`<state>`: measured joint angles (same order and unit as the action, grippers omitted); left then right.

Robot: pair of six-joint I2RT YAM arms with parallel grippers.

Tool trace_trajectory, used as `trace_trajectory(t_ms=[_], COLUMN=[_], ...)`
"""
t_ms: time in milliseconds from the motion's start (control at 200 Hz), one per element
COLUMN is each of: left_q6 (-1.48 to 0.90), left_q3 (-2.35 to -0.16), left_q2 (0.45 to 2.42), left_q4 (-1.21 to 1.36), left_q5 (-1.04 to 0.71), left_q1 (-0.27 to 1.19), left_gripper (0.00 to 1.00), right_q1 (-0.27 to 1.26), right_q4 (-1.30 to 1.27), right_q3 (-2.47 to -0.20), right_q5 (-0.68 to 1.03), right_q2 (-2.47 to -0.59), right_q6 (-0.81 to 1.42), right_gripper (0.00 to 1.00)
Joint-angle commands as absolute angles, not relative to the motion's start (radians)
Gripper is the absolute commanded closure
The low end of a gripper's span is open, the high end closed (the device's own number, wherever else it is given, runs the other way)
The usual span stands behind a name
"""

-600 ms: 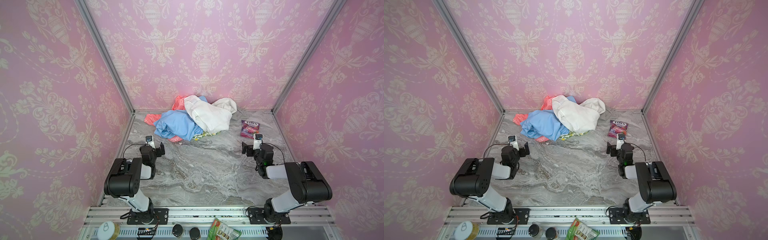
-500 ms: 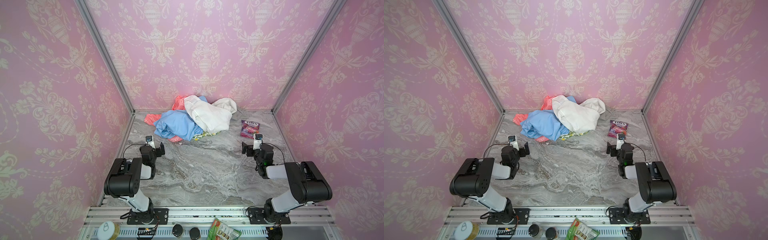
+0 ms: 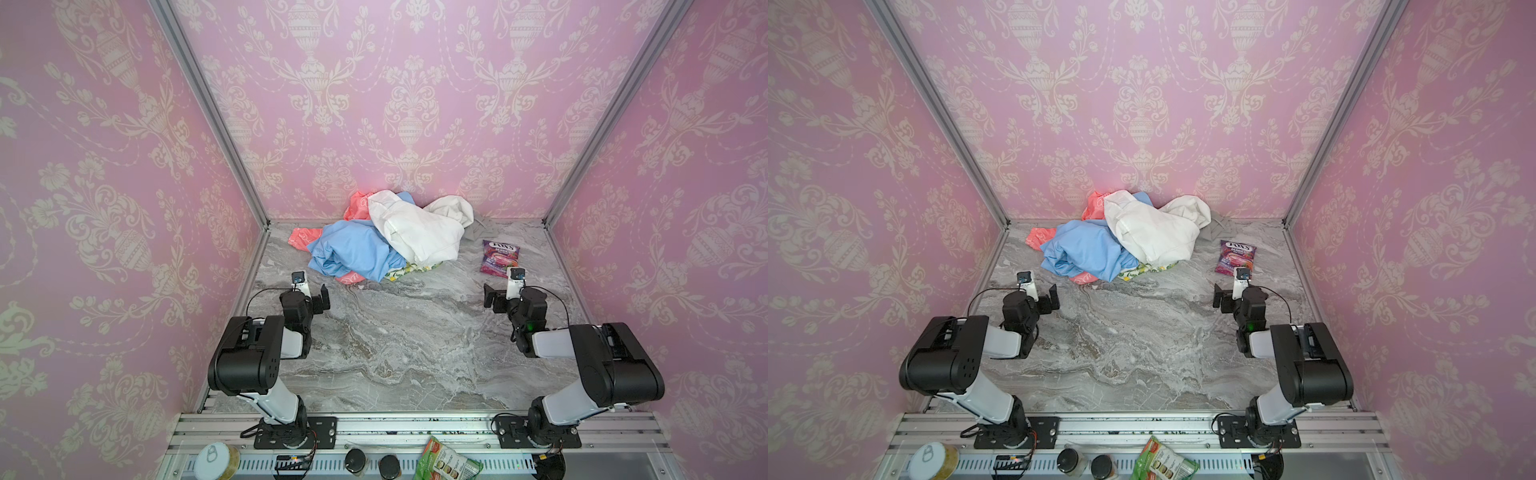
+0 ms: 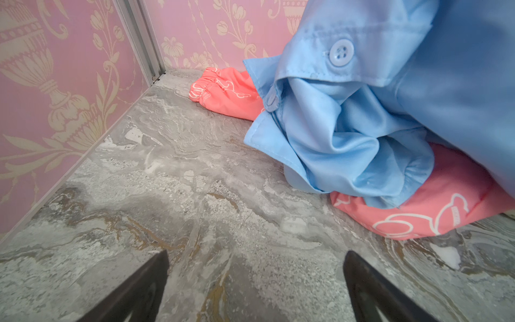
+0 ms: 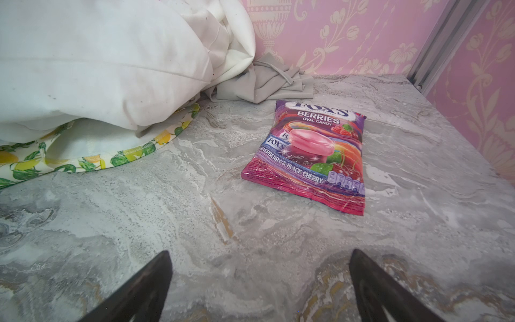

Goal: Pick out a specific cloth from the pile

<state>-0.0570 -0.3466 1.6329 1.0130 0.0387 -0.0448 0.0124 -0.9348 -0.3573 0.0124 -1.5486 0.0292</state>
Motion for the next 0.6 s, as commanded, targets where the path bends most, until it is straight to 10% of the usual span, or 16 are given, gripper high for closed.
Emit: trace_trajectory(t_ms=[0, 595], left_q6=[-0.035, -0.038], left_q3=[-0.359, -0.359], left_q2=[1.634, 1.635], left_q4=[1.007, 1.006], left_q5=[0.03, 0.029], left_q1=[-0.053, -0.054], left_gripper=[0.01, 0.01], right_q1=[0.009, 0.008], right_q4=[-0.935, -0.93], right_q3=[-0.367, -0.37], right_q5=[0.031, 0.031], right_q2=[-1.544, -1.545], right_q6=[0.036, 0.036], right_gripper=[0.0, 0.0])
